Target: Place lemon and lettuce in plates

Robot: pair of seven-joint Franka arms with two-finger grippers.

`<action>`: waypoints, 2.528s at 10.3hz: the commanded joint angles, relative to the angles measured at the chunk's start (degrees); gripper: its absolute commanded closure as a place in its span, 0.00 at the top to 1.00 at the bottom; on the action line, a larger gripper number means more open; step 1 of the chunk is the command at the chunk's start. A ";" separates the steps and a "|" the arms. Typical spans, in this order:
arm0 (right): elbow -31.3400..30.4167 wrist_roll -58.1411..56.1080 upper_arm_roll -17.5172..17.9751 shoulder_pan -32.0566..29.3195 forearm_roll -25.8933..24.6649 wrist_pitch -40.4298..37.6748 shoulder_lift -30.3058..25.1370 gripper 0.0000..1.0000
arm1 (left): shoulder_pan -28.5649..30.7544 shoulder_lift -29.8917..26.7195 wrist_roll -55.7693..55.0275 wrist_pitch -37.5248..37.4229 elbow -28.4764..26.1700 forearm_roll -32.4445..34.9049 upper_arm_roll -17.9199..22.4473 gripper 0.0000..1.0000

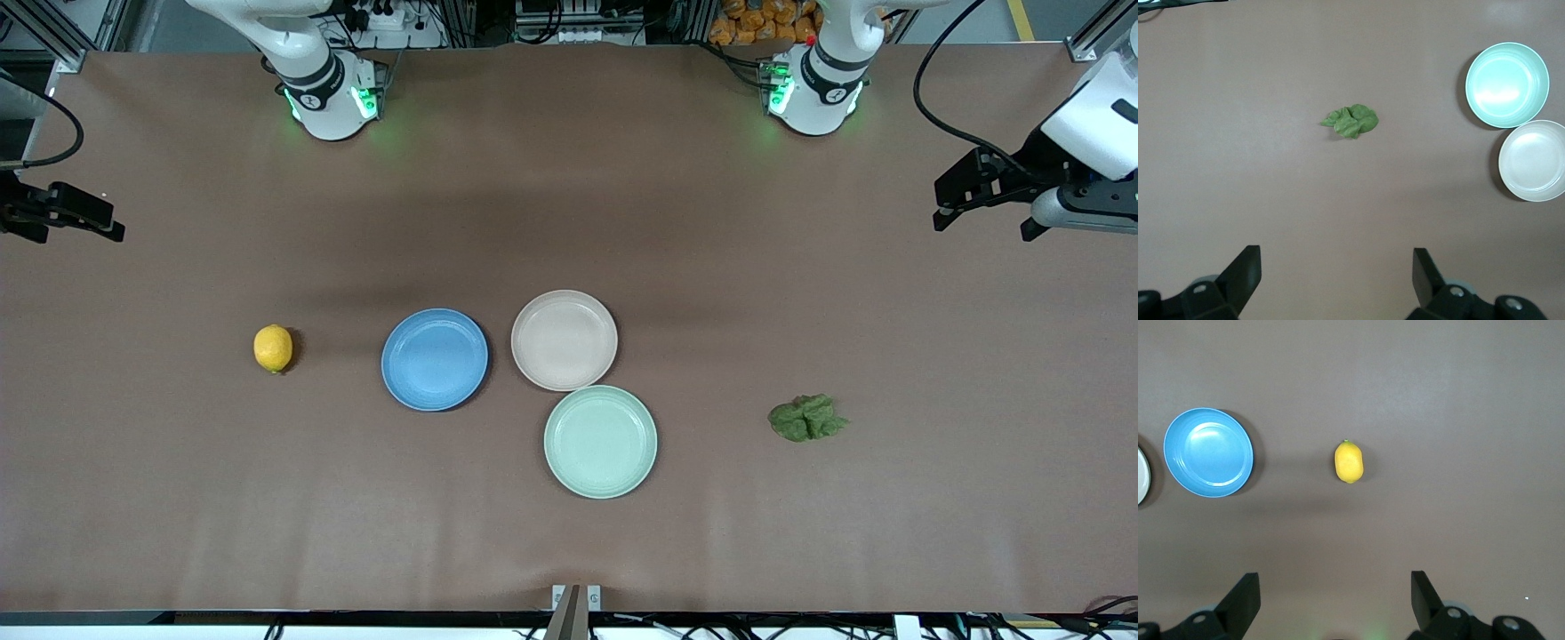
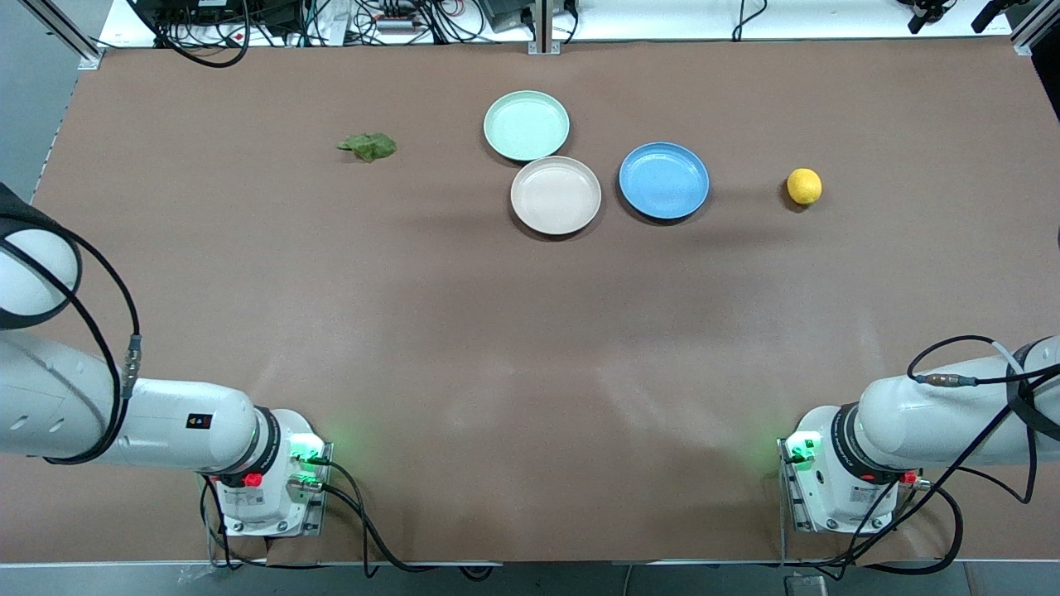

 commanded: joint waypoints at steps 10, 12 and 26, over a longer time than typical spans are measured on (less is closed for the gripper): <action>0.68 0.93 0.67 -0.71 0.18 -0.84 0.40 1.00 | 0.39 7.95 -1.95 11.66 -8.12 4.23 -0.29 1.00; 0.85 1.81 0.93 0.00 -1.48 -0.58 1.28 1.00 | 0.38 13.04 -3.72 14.91 -8.04 4.34 -0.30 1.00; -0.02 1.28 0.84 0.79 -1.84 7.22 14.19 1.00 | -0.05 42.07 -13.81 39.18 -4.26 7.41 0.23 1.00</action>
